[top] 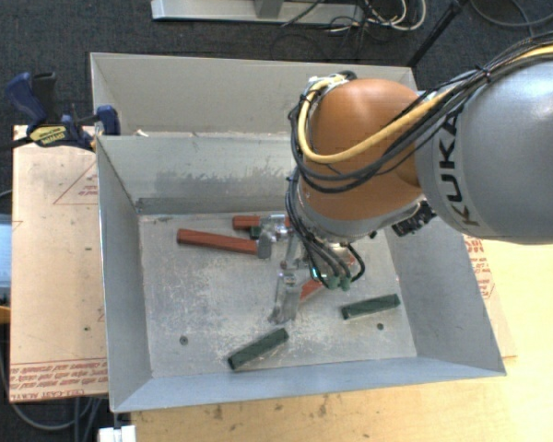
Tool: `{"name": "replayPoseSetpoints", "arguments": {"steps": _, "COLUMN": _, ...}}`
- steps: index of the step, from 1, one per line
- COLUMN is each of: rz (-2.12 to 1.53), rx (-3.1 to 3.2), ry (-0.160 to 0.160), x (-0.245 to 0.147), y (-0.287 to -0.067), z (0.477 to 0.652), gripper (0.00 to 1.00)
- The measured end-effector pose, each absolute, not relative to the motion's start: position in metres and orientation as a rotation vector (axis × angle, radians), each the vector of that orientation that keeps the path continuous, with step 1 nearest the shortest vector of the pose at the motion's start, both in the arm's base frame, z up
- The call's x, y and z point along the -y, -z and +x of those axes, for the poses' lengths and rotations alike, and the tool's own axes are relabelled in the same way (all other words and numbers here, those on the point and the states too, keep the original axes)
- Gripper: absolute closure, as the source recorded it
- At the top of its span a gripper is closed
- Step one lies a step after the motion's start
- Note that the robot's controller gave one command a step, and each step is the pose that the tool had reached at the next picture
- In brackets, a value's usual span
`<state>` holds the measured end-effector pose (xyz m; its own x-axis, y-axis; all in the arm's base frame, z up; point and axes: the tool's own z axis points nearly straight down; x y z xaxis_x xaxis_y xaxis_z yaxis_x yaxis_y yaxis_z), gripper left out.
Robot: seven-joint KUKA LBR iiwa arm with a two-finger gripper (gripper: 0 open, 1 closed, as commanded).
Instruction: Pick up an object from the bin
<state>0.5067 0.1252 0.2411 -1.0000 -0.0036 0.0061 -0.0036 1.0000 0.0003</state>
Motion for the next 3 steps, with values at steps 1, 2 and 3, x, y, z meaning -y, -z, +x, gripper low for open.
{"name": "replayPoseSetpoints", "arguments": {"steps": 1, "rz": 0.858, "rx": 3.039, "ry": 0.0, "x": -0.119, "y": -0.071, "z": 0.486, "gripper": 0.0}}
{"name": "replayPoseSetpoints", "arguments": {"steps": 2, "rz": 0.757, "rx": 3.053, "ry": 0.003, "x": -0.12, "y": -0.101, "z": 0.483, "gripper": 0.0}}
{"name": "replayPoseSetpoints", "arguments": {"steps": 3, "rz": 0.829, "rx": 3.035, "ry": 0.002, "x": -0.124, "y": -0.1, "z": 0.481, "gripper": 0.0}}
